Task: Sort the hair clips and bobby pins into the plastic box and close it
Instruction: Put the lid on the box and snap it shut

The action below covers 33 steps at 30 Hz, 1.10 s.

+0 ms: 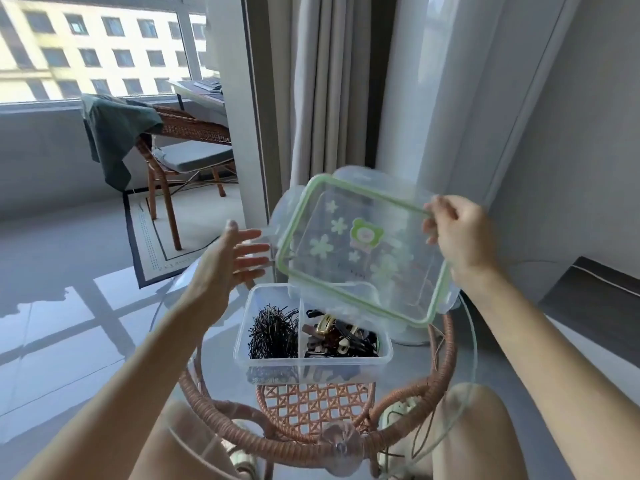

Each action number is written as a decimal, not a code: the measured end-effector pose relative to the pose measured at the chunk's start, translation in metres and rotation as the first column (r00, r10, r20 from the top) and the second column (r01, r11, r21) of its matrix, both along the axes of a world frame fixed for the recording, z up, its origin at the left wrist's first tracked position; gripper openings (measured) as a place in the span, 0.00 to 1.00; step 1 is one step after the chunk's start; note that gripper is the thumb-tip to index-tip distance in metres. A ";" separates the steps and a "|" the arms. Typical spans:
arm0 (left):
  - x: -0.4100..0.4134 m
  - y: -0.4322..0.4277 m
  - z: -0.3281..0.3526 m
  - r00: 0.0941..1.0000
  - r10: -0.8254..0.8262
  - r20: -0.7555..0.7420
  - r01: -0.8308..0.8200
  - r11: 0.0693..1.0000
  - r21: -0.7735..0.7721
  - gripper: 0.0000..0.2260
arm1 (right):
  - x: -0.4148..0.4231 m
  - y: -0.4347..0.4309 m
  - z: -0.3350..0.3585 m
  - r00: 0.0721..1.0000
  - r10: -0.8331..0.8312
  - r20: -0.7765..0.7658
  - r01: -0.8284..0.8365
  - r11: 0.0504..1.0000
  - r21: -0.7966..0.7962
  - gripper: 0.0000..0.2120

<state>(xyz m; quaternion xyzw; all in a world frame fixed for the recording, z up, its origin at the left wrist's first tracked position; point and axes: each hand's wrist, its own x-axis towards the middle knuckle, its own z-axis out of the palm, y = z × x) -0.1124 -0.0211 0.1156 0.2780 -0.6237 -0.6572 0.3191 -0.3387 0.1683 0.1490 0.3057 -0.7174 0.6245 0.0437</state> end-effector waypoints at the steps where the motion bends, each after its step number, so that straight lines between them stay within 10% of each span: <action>1: 0.007 0.000 0.006 1.000 -0.025 -0.015 0.026 0.996 0.082 0.20 | 0.002 -0.012 -0.003 0.990 0.080 0.118 -0.088 0.994 0.062 0.15; 8: 0.040 0.009 -0.019 0.897 0.025 0.442 0.009 0.997 -0.074 0.05 | 0.020 -0.062 -0.057 0.945 0.252 0.206 -0.324 0.799 0.507 0.20; 33: 0.039 0.001 -0.037 0.909 0.030 0.416 -0.076 0.993 0.095 0.10 | 0.022 -0.069 -0.071 0.957 0.248 0.153 -0.289 0.746 0.600 0.26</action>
